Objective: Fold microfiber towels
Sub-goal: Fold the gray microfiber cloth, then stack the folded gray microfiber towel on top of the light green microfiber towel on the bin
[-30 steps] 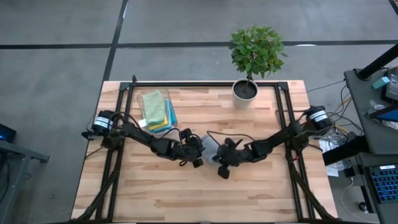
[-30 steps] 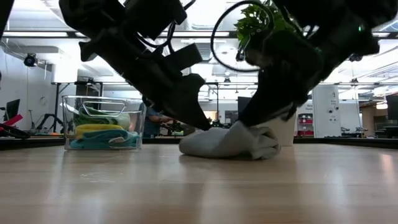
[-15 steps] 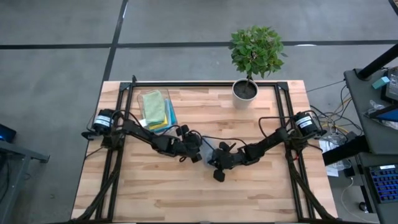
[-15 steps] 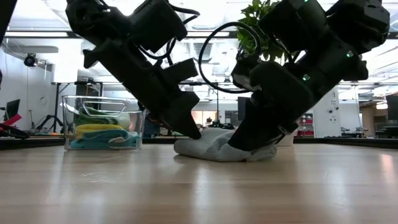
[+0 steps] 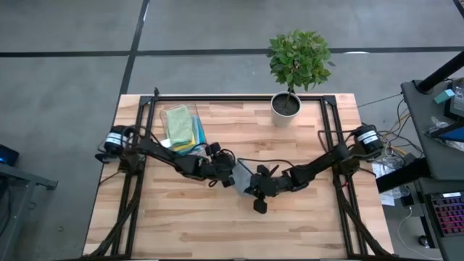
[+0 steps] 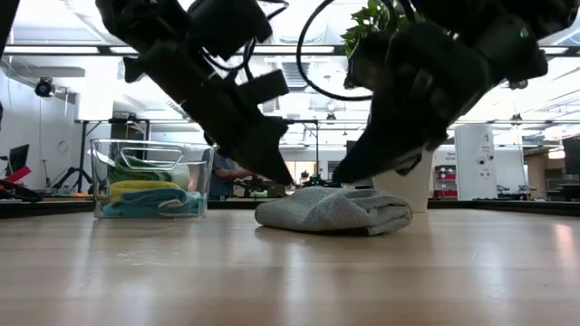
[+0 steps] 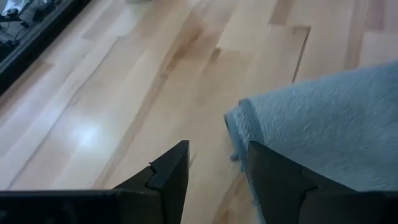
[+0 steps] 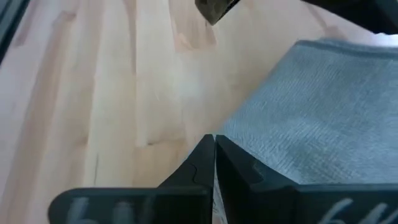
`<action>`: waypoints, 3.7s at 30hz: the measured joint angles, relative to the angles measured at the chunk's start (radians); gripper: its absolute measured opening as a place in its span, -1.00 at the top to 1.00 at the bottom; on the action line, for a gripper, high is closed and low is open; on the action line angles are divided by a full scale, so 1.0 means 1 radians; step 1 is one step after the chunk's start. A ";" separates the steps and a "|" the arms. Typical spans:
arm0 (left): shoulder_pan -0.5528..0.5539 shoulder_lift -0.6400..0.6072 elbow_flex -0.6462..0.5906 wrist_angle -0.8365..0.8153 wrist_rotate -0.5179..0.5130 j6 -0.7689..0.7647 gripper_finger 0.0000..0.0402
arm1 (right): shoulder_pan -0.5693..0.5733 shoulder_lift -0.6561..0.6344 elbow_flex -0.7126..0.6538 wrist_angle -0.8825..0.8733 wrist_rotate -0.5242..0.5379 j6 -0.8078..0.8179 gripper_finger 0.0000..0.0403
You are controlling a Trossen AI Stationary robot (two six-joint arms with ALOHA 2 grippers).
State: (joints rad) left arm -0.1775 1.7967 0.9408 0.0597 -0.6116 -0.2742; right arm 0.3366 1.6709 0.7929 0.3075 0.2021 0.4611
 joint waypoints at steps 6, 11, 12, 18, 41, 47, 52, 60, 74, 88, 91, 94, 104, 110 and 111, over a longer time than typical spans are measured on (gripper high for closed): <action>-0.038 -0.046 -0.001 0.000 0.110 -0.001 0.25 | 0.008 -0.064 -0.001 -0.066 0.007 -0.010 0.96; -0.053 -0.014 -0.006 0.003 0.159 -0.037 0.25 | 0.016 -0.061 -0.002 -0.070 0.027 -0.082 0.96; -0.053 -0.003 -0.005 0.011 0.159 -0.048 0.25 | 0.016 -0.054 -0.002 -0.058 0.035 -0.095 0.96; -0.051 0.046 -0.007 0.010 0.153 -0.062 0.25 | 0.016 0.049 -0.003 0.017 0.049 -0.205 0.96; -0.047 -0.059 0.007 -0.101 0.154 -0.055 0.25 | 0.072 -0.014 -0.001 -0.044 -0.039 -0.252 0.96; -0.077 -0.026 0.001 -0.004 0.173 -0.098 0.25 | 0.071 -0.017 -0.001 -0.032 -0.034 -0.291 0.96; -0.086 0.041 0.008 0.045 0.172 -0.112 0.25 | 0.071 0.021 -0.005 0.016 -0.036 -0.303 0.96; -0.084 0.073 0.004 0.014 0.138 -0.141 0.25 | 0.071 0.112 -0.002 0.088 -0.090 -0.297 0.96; -0.070 0.073 0.003 -0.055 0.079 -0.139 0.25 | 0.100 0.106 -0.001 0.060 -0.155 -0.209 0.96; -0.104 -0.011 0.021 -0.046 0.087 -0.111 0.25 | 0.079 -0.042 0.082 -0.262 -0.151 -0.117 0.80; -0.122 -0.017 0.022 -0.035 0.087 -0.108 0.25 | 0.058 -0.072 0.122 -0.375 -0.151 -0.078 0.62; -0.145 -0.017 0.022 -0.006 0.087 -0.113 0.25 | 0.020 -0.097 0.157 -0.484 -0.150 -0.026 0.40; -0.207 0.048 0.023 0.171 0.090 -0.111 0.25 | -0.144 -0.098 0.153 -0.587 -0.213 0.083 -0.27; -0.213 0.100 0.027 0.231 0.088 -0.113 0.25 | -0.187 -0.090 0.131 -0.571 -0.246 0.090 -0.48; -0.213 0.109 0.030 0.236 0.088 -0.117 0.25 | -0.190 -0.085 0.129 -0.563 -0.261 0.090 -0.50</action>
State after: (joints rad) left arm -0.3901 1.9056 0.9711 0.2956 -0.5234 -0.3915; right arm 0.1468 1.5858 0.9215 -0.2553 -0.0586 0.5514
